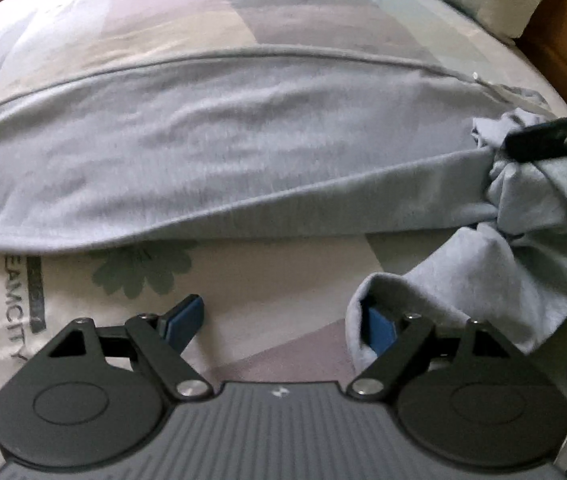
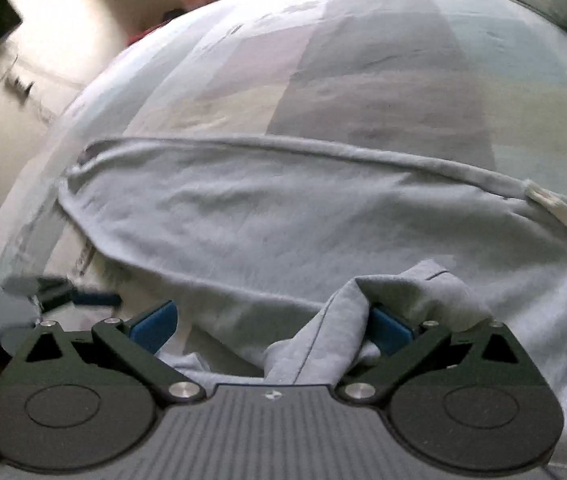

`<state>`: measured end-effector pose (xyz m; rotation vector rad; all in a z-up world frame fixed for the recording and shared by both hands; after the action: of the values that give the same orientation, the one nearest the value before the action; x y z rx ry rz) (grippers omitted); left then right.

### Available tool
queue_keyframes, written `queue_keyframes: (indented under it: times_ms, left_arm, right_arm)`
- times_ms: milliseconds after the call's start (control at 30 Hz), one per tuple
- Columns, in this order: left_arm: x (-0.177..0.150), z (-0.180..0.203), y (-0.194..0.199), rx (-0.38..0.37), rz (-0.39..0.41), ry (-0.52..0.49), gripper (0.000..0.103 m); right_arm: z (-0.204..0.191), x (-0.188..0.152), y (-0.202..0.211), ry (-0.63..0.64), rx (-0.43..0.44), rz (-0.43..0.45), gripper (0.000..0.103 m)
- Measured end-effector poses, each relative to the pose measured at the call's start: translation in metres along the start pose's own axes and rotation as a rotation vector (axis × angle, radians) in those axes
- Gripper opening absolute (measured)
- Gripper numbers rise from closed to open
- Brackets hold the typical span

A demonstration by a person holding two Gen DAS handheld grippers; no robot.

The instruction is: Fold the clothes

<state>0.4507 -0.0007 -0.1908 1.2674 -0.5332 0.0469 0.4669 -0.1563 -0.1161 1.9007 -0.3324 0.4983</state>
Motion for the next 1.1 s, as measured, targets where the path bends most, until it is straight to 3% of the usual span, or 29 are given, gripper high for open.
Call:
queue_keyframes:
  times_ms: [133,233,433,633,767,867,1000,1100]
  left_arm:
    - [-0.018,0.003,0.012,-0.01,-0.003,-0.008,0.083]
    - [-0.04,0.01,0.025,-0.055,-0.015,0.051,0.082]
    - [-0.072,0.032,0.033,-0.093,0.024,0.111,0.072]
    - [-0.047,0.029,0.02,-0.104,0.09,0.158,0.067]
    - [-0.032,0.036,0.011,-0.124,0.108,0.179,0.048]
    - [-0.044,0.043,0.013,-0.157,0.1,0.215,0.042]
    - [-0.066,0.046,0.021,-0.206,0.102,0.298,0.041]
    - [-0.06,0.041,0.016,-0.221,0.13,0.345,0.039]
  right_arm:
    - [0.003,-0.009,0.029,-0.01,-0.007,0.023,0.103]
    - [0.0,-0.018,0.04,-0.021,-0.009,0.023,0.103]
    - [-0.018,-0.044,0.054,-0.044,0.041,-0.002,0.103]
    - [-0.037,-0.059,0.055,-0.027,0.093,-0.028,0.103]
    - [-0.046,-0.064,0.055,-0.012,0.107,-0.034,0.103]
    - [-0.051,-0.067,0.056,0.001,0.116,-0.035,0.103]
    - [-0.053,-0.074,0.059,-0.006,0.134,-0.045,0.103]
    - [-0.052,-0.079,0.056,-0.03,0.137,-0.053,0.103]
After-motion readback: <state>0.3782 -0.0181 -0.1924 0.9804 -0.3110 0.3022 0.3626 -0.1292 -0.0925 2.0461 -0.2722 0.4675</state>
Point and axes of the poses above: each gripper's, at about its wrist camera, not at the fingertips, and y roughly against the way its jaws point, z to its right, x to its top, the point moved 9 cm from there along -y, roughly the way its jaws point, and after that the axes turned 6 degrees about -x, right-handed, at the moved point
